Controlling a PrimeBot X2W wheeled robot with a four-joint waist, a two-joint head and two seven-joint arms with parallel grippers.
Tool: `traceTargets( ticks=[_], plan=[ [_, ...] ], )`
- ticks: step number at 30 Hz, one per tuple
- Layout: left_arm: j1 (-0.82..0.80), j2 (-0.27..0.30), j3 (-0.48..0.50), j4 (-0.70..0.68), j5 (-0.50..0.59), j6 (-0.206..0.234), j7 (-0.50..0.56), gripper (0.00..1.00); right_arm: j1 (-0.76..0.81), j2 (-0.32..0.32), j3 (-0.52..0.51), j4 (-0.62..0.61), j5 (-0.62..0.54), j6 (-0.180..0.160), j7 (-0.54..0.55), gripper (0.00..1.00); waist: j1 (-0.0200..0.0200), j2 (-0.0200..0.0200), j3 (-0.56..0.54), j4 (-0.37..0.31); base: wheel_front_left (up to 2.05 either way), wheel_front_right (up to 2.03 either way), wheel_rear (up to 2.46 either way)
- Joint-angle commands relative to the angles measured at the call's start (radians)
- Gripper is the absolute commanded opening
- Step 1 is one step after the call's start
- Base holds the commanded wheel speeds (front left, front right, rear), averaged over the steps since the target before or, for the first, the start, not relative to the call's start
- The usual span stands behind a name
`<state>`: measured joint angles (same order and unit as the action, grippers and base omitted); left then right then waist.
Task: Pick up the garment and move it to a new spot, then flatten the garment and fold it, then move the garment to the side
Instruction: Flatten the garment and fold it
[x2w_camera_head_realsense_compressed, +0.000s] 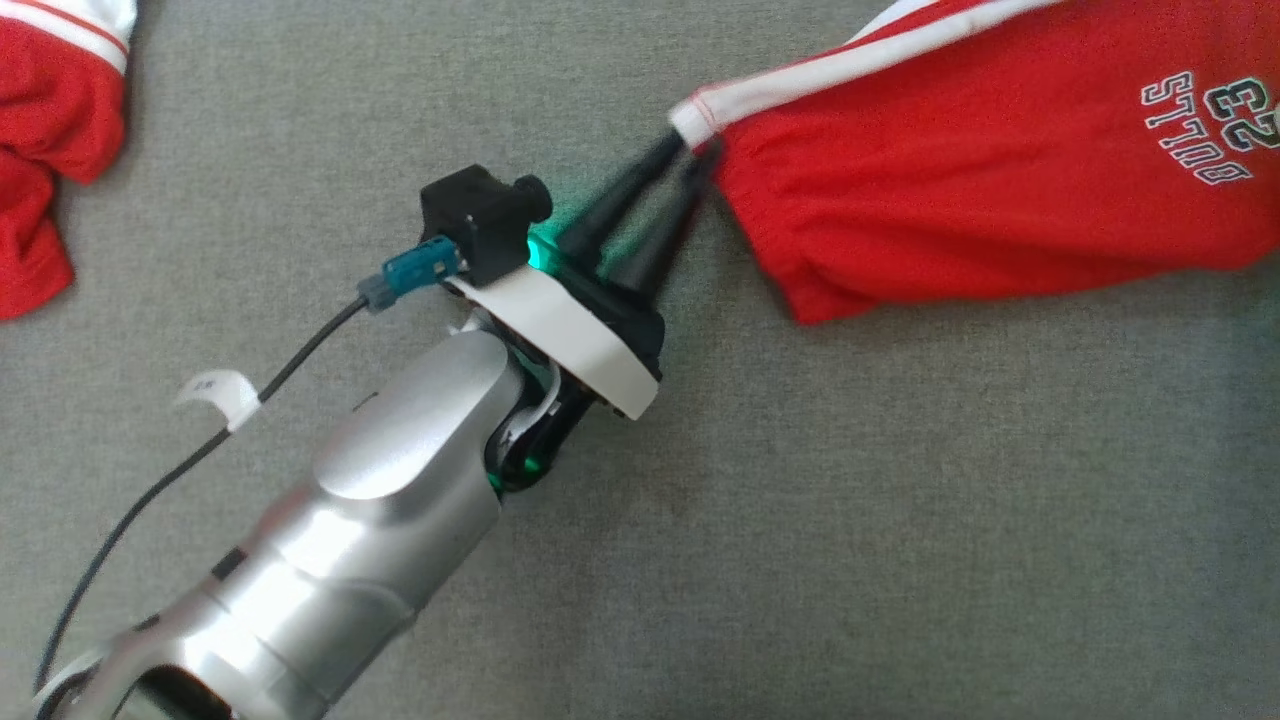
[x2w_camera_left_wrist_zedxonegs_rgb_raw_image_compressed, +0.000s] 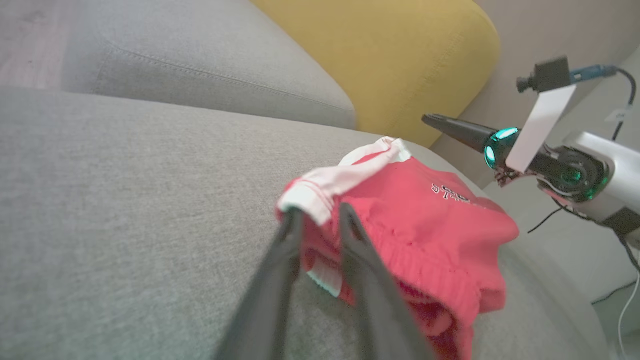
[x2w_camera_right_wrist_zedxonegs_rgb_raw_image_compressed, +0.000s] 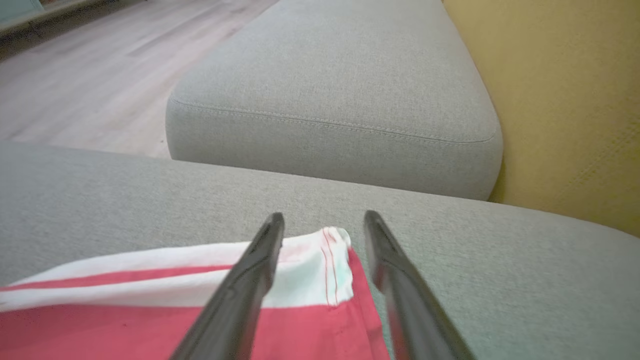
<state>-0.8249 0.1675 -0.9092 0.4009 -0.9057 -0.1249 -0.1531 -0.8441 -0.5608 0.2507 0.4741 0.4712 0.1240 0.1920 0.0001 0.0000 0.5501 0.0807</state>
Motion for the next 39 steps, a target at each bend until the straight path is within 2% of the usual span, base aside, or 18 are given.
traceTargets(
  ticks=[1,4,6,7,9,13,16,20,21,22,23,28,36,39],
  plan=[
    [-0.026,0.028,0.006,0.011,0.036,-0.006,-0.024,1.00,-0.015,-0.006,0.019,-0.013,0.036,0.007,-0.037,1.00,-0.0001,0.0000,0.000,0.003,0.00,0.00,0.00],
    [-0.017,0.028,0.005,0.037,0.067,0.012,-0.059,1.00,-0.008,-0.023,0.049,-0.001,0.095,0.007,-0.066,1.00,-0.0001,0.0000,-0.008,0.008,0.00,0.00,0.00],
    [-0.006,0.031,0.013,0.043,0.107,0.051,-0.085,1.00,0.012,-0.044,0.050,0.003,0.141,0.007,-0.074,1.00,-0.0001,0.0000,-0.016,0.014,0.00,0.00,0.00],
    [0.014,0.033,0.035,0.032,0.164,0.113,-0.102,1.00,0.042,-0.076,0.044,0.011,0.181,0.007,-0.064,1.00,-0.0001,0.0000,-0.023,0.022,0.00,0.00,0.00],
    [0.044,0.030,0.080,-0.016,0.235,0.182,-0.107,1.00,0.077,-0.113,0.038,0.024,0.216,0.007,-0.046,1.00,-0.0001,0.0000,-0.027,0.034,0.00,0.00,0.00],
    [0.164,0.015,0.187,-0.173,0.410,0.284,-0.108,1.00,0.150,-0.171,0.020,0.059,0.290,0.007,0.011,1.00,-0.0001,0.0000,-0.036,0.067,0.00,0.00,0.00],
    [0.264,-0.005,0.247,-0.271,0.511,0.325,-0.108,1.00,0.201,-0.195,0.012,0.083,0.344,0.007,0.057,1.00,-0.0001,0.0000,-0.044,0.092,0.00,0.00,0.00],
    [0.352,-0.026,0.291,-0.337,0.579,0.339,-0.108,1.00,0.238,-0.196,0.007,0.099,0.394,0.007,0.096,1.00,-0.0001,0.0000,-0.053,0.111,0.00,0.00,0.00],
    [0.376,-0.033,0.302,-0.354,0.595,0.338,-0.108,1.00,0.249,-0.196,0.010,0.103,0.403,0.007,0.107,0.87,-0.0001,0.0000,-0.056,0.116,0.00,0.00,0.00],
    [0.397,-0.037,0.311,-0.366,0.612,0.336,-0.108,1.00,0.258,-0.196,0.012,0.107,0.412,0.007,0.115,0.41,-0.0001,0.0000,-0.059,0.120,0.00,0.00,0.00],
    [0.414,-0.042,0.319,-0.377,0.626,0.333,-0.108,1.00,0.266,-0.195,0.012,0.109,0.420,0.007,0.120,0.00,-0.0001,0.0000,-0.062,0.123,0.00,0.00,0.00],
    [0.471,-0.057,0.366,-0.401,0.676,0.311,-0.109,1.00,0.277,-0.190,-0.008,0.113,0.438,0.007,0.082,0.00,-0.0001,0.0000,-0.088,0.107,0.00,0.00,0.00],
    [0.505,-0.054,0.457,-0.409,0.731,0.295,-0.109,1.00,0.315,-0.196,-0.078,0.203,0.384,0.007,0.024,0.00,-0.0001,0.0000,-0.139,0.023,0.00,0.00,0.00],
    [0.521,-0.054,0.486,-0.408,0.741,0.289,-0.109,1.00,0.329,-0.185,-0.105,0.199,0.362,0.007,-0.008,0.00,-0.0001,0.0000,-0.153,-0.006,0.00,0.00,0.00]
  ],
)
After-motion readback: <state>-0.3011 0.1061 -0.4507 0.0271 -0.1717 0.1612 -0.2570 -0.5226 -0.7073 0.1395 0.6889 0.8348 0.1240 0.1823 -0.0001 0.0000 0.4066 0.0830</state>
